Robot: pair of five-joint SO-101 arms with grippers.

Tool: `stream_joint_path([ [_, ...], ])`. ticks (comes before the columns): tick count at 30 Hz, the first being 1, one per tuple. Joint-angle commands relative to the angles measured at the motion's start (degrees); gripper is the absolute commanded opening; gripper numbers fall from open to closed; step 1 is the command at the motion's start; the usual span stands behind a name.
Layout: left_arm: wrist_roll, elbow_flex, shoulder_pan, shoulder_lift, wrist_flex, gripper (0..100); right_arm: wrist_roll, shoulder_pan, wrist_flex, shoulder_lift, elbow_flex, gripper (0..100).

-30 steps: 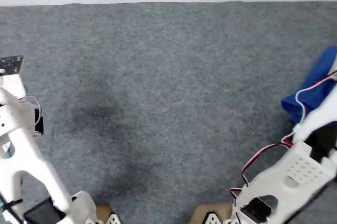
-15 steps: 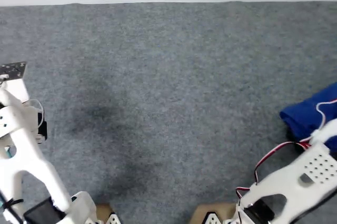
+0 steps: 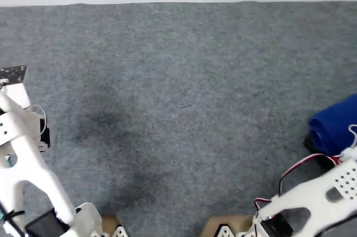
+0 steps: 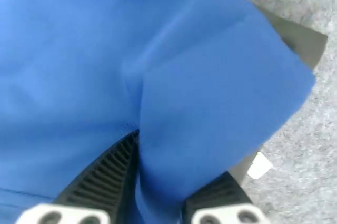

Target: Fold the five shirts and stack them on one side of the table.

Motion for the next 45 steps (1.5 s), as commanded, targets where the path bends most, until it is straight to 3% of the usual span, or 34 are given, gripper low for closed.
stream_joint_path([
  [1,0.35,-0.57,0.44,-1.93,1.23,0,1.49,2.33,-0.84,-1.10,-3.69,1.5],
  [9,0.09,-0.57,0.44,-1.93,1.23,0,3.60,4.09,-0.66,1.45,-8.53,2.6],
  [14,0.00,-0.57,0.44,-1.85,1.23,0,3.52,4.09,0.31,4.62,-8.88,21.1],
  [17,0.00,-0.57,0.44,-1.85,1.23,0,3.52,3.91,2.07,4.44,-9.41,27.1],
  [27,-0.09,-0.40,0.44,-1.67,1.23,0,3.43,2.24,9.45,-0.75,-27.43,27.0],
  [36,-0.09,-0.40,0.44,-1.67,1.23,0,3.43,1.71,7.69,7.87,-26.37,26.5],
  [45,-0.09,-0.48,0.44,-1.85,1.23,0,3.96,4.79,-1.27,20.18,-26.81,9.9],
])
